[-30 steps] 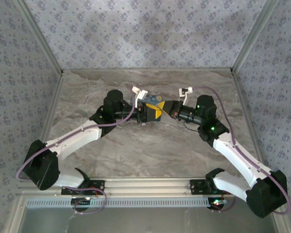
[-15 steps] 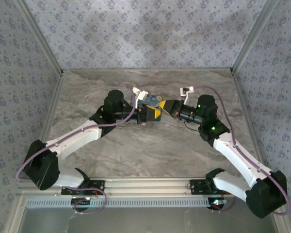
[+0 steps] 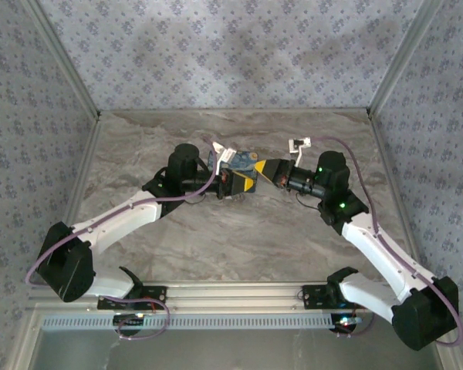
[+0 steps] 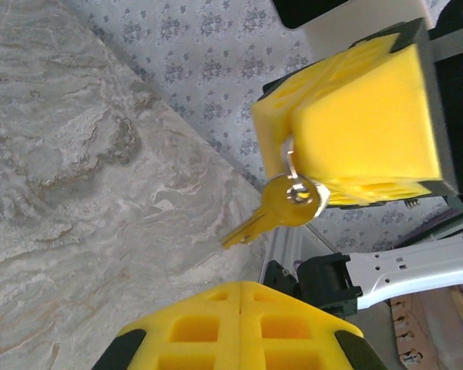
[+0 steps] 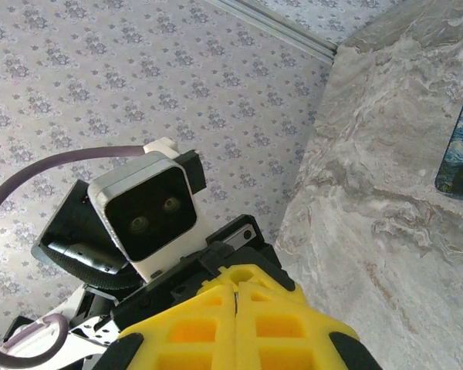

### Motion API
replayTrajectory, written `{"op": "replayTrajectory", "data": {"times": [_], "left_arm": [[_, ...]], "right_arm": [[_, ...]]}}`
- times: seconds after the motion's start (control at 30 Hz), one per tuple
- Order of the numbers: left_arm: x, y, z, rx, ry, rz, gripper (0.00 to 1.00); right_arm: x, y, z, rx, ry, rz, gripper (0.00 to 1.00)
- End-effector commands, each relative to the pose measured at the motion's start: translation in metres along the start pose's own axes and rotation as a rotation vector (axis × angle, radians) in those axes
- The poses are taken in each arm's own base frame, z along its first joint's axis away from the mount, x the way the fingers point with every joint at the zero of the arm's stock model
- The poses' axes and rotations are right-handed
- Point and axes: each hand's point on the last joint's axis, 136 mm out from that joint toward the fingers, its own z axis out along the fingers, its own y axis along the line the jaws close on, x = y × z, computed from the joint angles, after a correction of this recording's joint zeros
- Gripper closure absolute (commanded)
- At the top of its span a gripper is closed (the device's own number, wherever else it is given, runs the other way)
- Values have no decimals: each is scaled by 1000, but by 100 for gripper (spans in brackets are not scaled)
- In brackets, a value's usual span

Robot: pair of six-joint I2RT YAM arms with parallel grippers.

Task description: Unlock the padlock with the key

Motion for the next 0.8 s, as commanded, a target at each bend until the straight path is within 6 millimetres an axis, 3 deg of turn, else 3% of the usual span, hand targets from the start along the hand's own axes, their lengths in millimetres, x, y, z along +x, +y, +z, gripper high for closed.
{"op": "replayTrajectory", "data": {"times": [0.0, 0.1, 0.17, 0.57, 0.77], "left_arm": [[-18, -19, -9, 23, -34, 67, 96], [-23, -22, -12, 28, -66, 83, 57], [-26, -25, -14, 33, -84, 98, 46], [-36, -34, -9, 84, -89, 130, 31], [-41, -36, -5, 105, -89, 130, 34]], "right_arm": [[5, 4, -4, -17, 19, -23, 98], [4, 5, -4, -20, 18, -23, 99], [5, 5, -4, -22, 20, -20, 100], [5, 10, -3, -54, 19, -7, 100], [5, 9, -2, -63, 16, 5, 100]]}}
